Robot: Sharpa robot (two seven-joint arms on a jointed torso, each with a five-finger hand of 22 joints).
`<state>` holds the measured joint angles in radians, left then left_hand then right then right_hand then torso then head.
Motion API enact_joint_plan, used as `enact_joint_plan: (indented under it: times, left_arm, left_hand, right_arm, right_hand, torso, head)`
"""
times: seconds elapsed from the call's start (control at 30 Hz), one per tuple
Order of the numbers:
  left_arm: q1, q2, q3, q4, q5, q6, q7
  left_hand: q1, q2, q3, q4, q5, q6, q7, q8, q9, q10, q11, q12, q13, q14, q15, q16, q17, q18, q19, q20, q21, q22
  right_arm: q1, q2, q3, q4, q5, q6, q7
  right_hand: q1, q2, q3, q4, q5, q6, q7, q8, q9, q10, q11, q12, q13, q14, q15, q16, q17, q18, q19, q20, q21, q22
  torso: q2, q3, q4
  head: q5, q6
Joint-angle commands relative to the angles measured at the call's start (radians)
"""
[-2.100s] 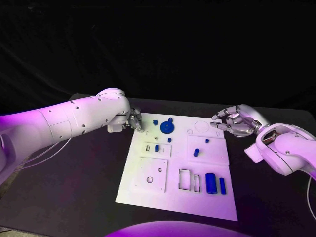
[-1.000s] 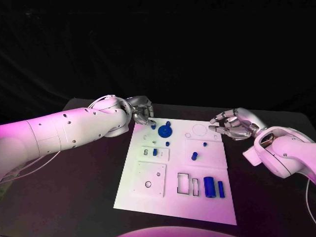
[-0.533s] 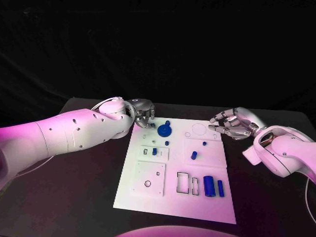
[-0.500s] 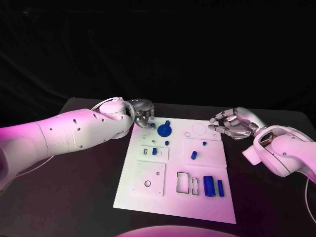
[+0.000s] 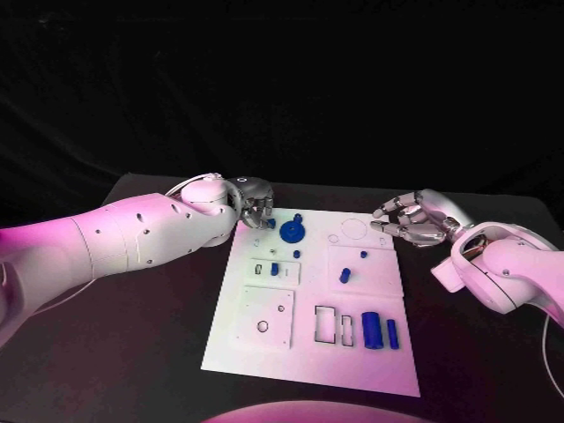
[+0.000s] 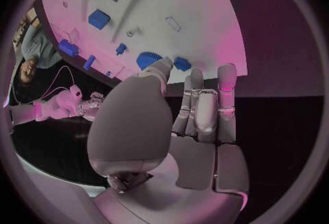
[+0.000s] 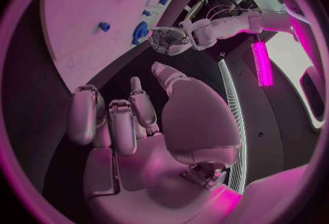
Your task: Assemble the parts on the task board
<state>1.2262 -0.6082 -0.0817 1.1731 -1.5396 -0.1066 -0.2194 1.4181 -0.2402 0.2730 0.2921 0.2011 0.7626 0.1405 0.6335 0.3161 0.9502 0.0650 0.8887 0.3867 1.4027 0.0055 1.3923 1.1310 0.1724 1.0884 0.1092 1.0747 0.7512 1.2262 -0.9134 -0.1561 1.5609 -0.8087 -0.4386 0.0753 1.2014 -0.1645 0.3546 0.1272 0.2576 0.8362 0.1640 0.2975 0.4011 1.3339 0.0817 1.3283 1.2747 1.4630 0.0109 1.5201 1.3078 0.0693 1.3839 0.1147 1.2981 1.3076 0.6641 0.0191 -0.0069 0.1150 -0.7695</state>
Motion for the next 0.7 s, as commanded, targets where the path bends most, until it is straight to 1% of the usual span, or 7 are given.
enact_joint_plan:
  times: [0.03, 0.1, 0.2, 0.33, 0.47, 0.6, 0.7]
  left_arm:
    - [0.000, 0.005, 0.000, -0.001, 0.000, 0.009, 0.003]
    - [0.000, 0.007, 0.000, -0.002, 0.004, 0.012, 0.005]
    - [0.000, 0.012, 0.000, -0.006, 0.008, 0.018, 0.007]
    - [-0.001, 0.018, 0.000, -0.014, 0.011, 0.022, 0.007]
    - [-0.003, 0.025, 0.000, -0.025, 0.014, 0.028, 0.006]
    - [-0.003, 0.030, 0.000, -0.032, 0.018, 0.033, 0.006]
    - [-0.003, 0.033, 0.000, -0.037, 0.021, 0.037, 0.007]
  left_hand:
    - [0.004, 0.004, 0.009, 0.000, 0.003, 0.011, -0.004, -0.006, -0.006, 0.005, -0.002, 0.006, -0.002, 0.004, -0.006, 0.007, 0.002, -0.010, 0.003, -0.005, 0.005, 0.004]
    - [0.003, 0.005, 0.015, 0.000, 0.003, 0.022, -0.008, -0.011, -0.013, 0.006, -0.005, 0.005, -0.003, 0.004, -0.008, 0.009, 0.003, -0.010, 0.002, -0.007, 0.008, 0.006]
    - [-0.004, 0.004, 0.023, 0.001, 0.001, 0.033, -0.016, -0.028, -0.027, 0.006, -0.013, 0.004, -0.005, 0.006, -0.014, 0.014, 0.010, -0.012, 0.003, -0.011, 0.015, 0.015]
    - [-0.007, 0.003, 0.024, 0.001, 0.001, 0.036, -0.017, -0.033, -0.031, 0.006, -0.013, 0.004, -0.006, 0.008, -0.015, 0.016, 0.015, -0.013, 0.005, -0.012, 0.019, 0.021]
    - [-0.011, 0.001, 0.026, 0.000, 0.001, 0.034, -0.015, -0.045, -0.040, 0.005, -0.013, 0.004, -0.006, 0.009, -0.016, 0.018, 0.017, -0.013, 0.005, -0.014, 0.022, 0.024]
    - [-0.013, -0.001, 0.026, 0.000, 0.000, 0.033, -0.015, -0.050, -0.043, 0.005, -0.013, 0.004, -0.006, 0.009, -0.015, 0.019, 0.017, -0.013, 0.005, -0.014, 0.023, 0.026]
    - [-0.014, -0.001, 0.027, 0.000, 0.001, 0.032, -0.013, -0.056, -0.047, 0.006, -0.012, 0.005, -0.006, 0.010, -0.015, 0.020, 0.019, -0.014, 0.006, -0.014, 0.025, 0.030]
  right_arm:
    - [-0.001, 0.001, 0.000, 0.000, -0.005, 0.012, 0.002]
    - [-0.001, 0.001, 0.000, 0.000, -0.005, 0.013, 0.002]
    - [-0.001, 0.002, 0.000, 0.000, -0.005, 0.013, 0.002]
    - [-0.001, 0.003, 0.000, 0.000, -0.005, 0.013, 0.002]
    - [-0.001, 0.003, 0.000, 0.000, -0.005, 0.013, 0.002]
    - [-0.001, 0.004, 0.000, 0.000, -0.005, 0.013, 0.001]
    - [-0.001, 0.004, 0.000, 0.000, -0.008, 0.013, 0.002]
  right_hand:
    - [-0.009, 0.002, 0.001, 0.005, 0.003, -0.007, -0.002, 0.001, 0.000, 0.003, -0.003, 0.002, 0.001, 0.069, -0.006, -0.006, 0.095, 0.007, -0.002, -0.004, -0.003, 0.023]
    - [-0.009, 0.002, 0.001, 0.005, 0.003, -0.007, -0.002, 0.001, 0.000, 0.003, -0.003, 0.002, 0.001, 0.069, -0.006, -0.006, 0.095, 0.007, -0.002, -0.004, -0.003, 0.023]
    - [-0.009, 0.002, 0.001, 0.005, 0.003, -0.007, -0.002, 0.001, 0.000, 0.003, -0.003, 0.002, 0.001, 0.069, -0.006, -0.006, 0.095, 0.007, -0.002, -0.004, -0.003, 0.023]
    - [-0.009, 0.002, 0.001, 0.005, 0.003, -0.007, -0.002, 0.001, 0.000, 0.003, -0.003, 0.002, 0.001, 0.069, -0.006, -0.006, 0.095, 0.007, -0.002, -0.004, -0.003, 0.023]
    - [-0.009, 0.002, 0.001, 0.005, 0.003, -0.007, -0.002, 0.001, 0.000, 0.003, -0.003, 0.002, 0.001, 0.069, -0.006, -0.006, 0.095, 0.007, -0.002, -0.004, -0.003, 0.023]
    - [-0.009, 0.002, 0.001, 0.005, 0.003, -0.007, -0.002, 0.001, 0.000, 0.003, -0.003, 0.002, 0.001, 0.069, -0.006, -0.006, 0.095, 0.007, -0.002, -0.004, -0.003, 0.023]
    - [-0.009, 0.002, 0.001, 0.005, 0.003, -0.007, -0.002, 0.001, 0.000, 0.003, -0.003, 0.002, 0.001, 0.069, -0.006, -0.006, 0.095, 0.007, -0.002, -0.004, -0.003, 0.023]
  torso:
    - [0.000, 0.0009, 0.0006]
    - [0.000, 0.0009, 0.0006]
    - [-0.001, 0.0012, 0.0006]
    - [0.000, 0.0008, 0.0004]
    - [0.000, -0.0001, 0.0000]
    - [-0.001, 0.0010, -0.0001]
    - [-0.001, 0.0008, 0.0003]
  head:
    - [-0.001, -0.003]
    - [-0.001, -0.003]
    - [0.000, -0.004]
    - [0.000, -0.005]
    - [-0.002, -0.005]
    - [-0.002, -0.006]
    - [-0.003, -0.007]
